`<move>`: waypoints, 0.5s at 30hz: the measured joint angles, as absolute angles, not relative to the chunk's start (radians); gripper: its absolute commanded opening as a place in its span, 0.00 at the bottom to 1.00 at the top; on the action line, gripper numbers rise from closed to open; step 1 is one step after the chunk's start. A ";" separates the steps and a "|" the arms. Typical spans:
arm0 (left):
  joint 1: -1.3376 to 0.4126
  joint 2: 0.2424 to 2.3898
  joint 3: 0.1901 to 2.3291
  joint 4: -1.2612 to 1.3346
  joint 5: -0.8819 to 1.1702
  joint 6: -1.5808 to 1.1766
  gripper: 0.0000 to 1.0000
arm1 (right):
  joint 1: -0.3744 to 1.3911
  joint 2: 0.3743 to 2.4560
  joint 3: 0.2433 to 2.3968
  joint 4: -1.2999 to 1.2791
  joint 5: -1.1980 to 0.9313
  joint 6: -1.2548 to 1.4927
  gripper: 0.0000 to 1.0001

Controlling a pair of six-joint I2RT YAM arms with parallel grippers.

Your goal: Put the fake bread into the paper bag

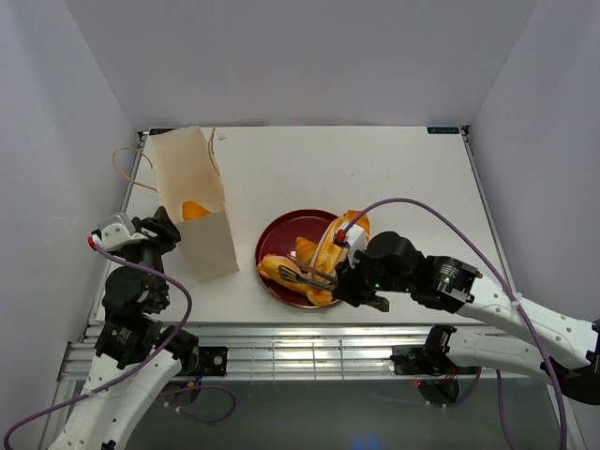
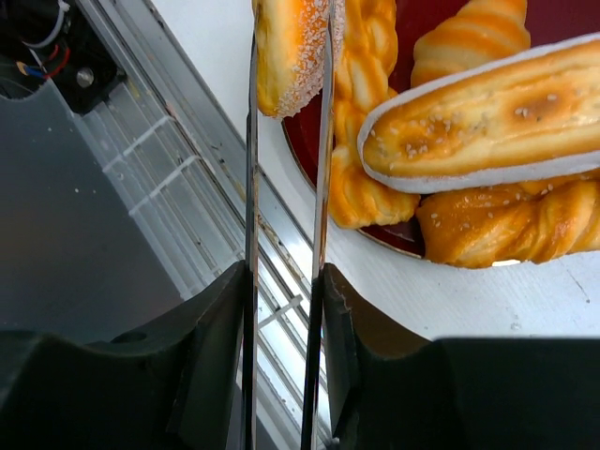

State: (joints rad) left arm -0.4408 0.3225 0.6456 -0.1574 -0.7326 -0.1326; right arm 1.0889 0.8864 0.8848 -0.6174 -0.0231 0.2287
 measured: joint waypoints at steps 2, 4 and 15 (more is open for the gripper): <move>-0.441 0.323 0.646 -0.157 -0.733 -0.133 0.69 | 1.089 0.892 0.896 -0.598 -0.023 0.229 0.32; -0.441 0.323 0.646 -0.157 -0.733 -0.133 0.69 | 1.089 0.899 0.907 -0.578 -0.023 0.228 0.32; -0.441 0.318 0.646 -0.157 -0.733 -0.133 0.69 | 1.089 0.959 1.080 -0.465 0.017 0.197 0.32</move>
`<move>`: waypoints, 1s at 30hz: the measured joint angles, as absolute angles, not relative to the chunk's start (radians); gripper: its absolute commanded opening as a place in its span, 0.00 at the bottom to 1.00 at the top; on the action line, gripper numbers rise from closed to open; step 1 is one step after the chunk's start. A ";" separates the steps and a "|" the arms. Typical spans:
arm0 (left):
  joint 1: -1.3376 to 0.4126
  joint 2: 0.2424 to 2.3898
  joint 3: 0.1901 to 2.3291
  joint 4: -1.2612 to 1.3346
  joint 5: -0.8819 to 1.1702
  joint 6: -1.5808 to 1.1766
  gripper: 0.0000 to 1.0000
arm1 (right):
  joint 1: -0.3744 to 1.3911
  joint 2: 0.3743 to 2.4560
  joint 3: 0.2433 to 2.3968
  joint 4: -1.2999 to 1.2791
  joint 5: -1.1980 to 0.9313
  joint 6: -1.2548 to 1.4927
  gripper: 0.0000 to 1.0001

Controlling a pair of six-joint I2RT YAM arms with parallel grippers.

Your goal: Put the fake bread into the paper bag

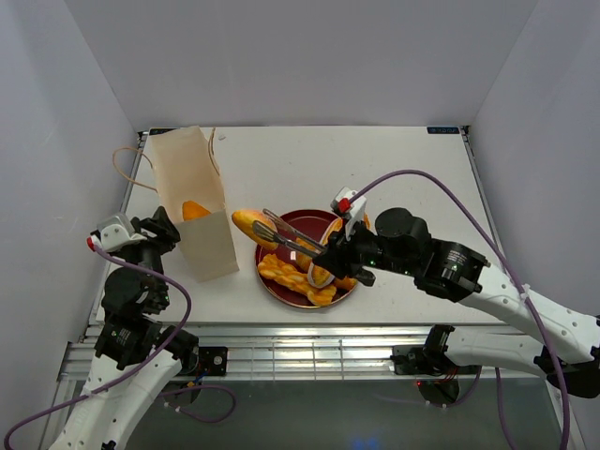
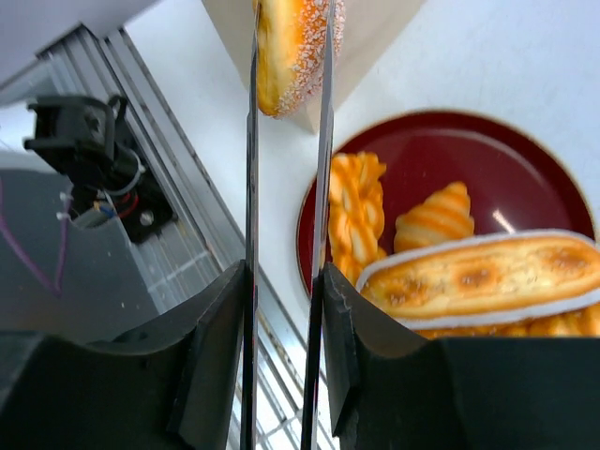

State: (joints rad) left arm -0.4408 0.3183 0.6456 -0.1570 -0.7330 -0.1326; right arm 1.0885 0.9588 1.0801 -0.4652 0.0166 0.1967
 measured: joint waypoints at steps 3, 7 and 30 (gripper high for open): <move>-0.441 0.317 0.646 -0.157 -0.733 -0.133 0.69 | 1.089 0.976 1.138 -0.430 0.025 0.184 0.32; -0.441 0.317 0.646 -0.157 -0.733 -0.133 0.69 | 1.089 0.999 1.203 -0.392 0.030 0.166 0.32; -0.441 0.317 0.646 -0.157 -0.726 -0.139 0.69 | 1.089 1.393 1.479 -0.253 -0.041 0.041 0.33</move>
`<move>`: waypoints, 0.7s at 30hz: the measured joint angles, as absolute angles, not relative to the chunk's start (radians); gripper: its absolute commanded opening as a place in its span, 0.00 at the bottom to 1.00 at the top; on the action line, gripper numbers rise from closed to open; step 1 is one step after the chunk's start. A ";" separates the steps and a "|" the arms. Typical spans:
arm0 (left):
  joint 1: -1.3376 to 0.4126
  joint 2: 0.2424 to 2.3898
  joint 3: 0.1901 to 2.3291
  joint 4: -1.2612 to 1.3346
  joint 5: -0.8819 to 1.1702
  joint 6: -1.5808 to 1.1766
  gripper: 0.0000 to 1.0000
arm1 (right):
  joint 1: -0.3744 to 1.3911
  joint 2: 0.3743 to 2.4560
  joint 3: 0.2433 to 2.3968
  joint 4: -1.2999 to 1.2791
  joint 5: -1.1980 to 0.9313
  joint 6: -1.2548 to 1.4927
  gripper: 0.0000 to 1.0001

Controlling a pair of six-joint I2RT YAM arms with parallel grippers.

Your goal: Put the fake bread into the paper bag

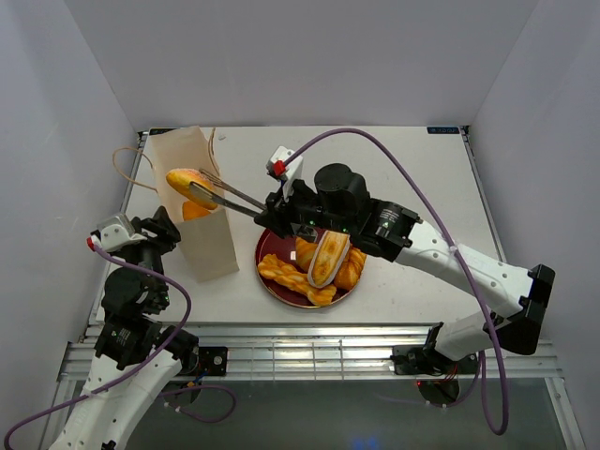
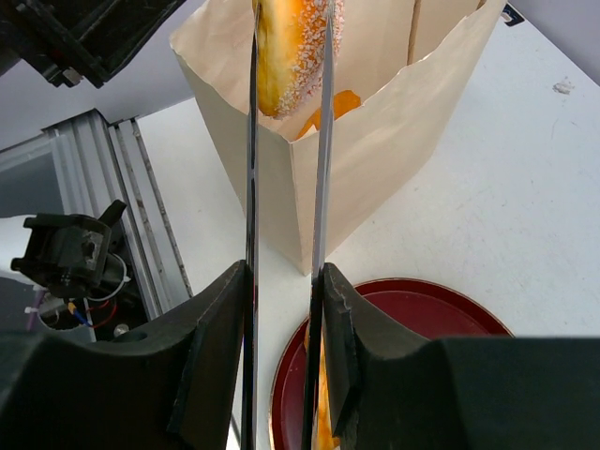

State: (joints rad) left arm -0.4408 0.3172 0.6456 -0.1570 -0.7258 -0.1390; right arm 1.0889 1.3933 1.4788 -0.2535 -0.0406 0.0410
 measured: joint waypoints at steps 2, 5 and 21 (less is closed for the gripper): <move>-0.441 0.317 0.646 -0.157 -0.725 -0.139 0.69 | 1.089 1.417 1.490 -0.250 -0.041 0.035 0.34; -0.441 0.317 0.646 -0.157 -0.724 -0.139 0.69 | 1.089 1.435 1.493 -0.250 -0.038 0.025 0.35; -0.443 0.317 0.646 -0.157 -0.722 -0.139 0.69 | 1.089 1.419 1.480 -0.224 -0.022 0.018 0.53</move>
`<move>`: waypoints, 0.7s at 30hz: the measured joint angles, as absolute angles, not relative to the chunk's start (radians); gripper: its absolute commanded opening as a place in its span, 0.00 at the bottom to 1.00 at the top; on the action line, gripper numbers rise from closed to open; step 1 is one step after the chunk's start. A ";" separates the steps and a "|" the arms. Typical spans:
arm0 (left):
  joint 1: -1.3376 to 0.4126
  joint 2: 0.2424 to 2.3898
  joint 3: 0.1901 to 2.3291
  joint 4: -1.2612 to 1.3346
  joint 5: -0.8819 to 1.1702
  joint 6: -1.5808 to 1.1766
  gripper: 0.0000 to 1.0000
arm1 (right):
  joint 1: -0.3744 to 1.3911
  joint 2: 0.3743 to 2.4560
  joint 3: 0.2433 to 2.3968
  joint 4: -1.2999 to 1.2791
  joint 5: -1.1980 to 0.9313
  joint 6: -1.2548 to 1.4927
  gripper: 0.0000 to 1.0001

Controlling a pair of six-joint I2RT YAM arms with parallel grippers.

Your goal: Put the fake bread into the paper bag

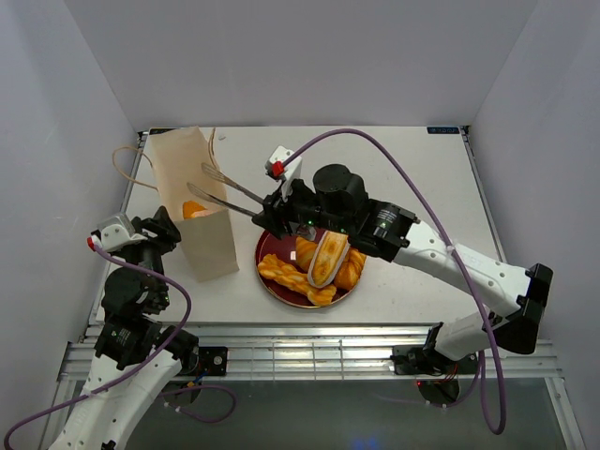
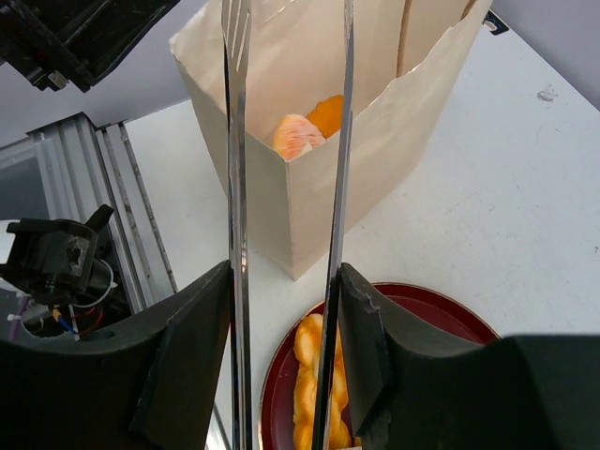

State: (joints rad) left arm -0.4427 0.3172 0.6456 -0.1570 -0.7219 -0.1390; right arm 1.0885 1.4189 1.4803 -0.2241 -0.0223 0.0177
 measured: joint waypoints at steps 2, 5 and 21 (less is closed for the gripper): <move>-0.443 0.317 0.646 -0.157 -0.722 -0.139 0.69 | 1.089 1.405 1.470 -0.223 -0.022 0.019 0.53; -0.443 0.317 0.646 -0.157 -0.722 -0.139 0.69 | 1.089 1.388 1.457 -0.218 -0.023 0.019 0.53; -0.443 0.317 0.646 -0.157 -0.719 -0.139 0.69 | 1.089 1.234 1.342 -0.199 -0.052 0.035 0.53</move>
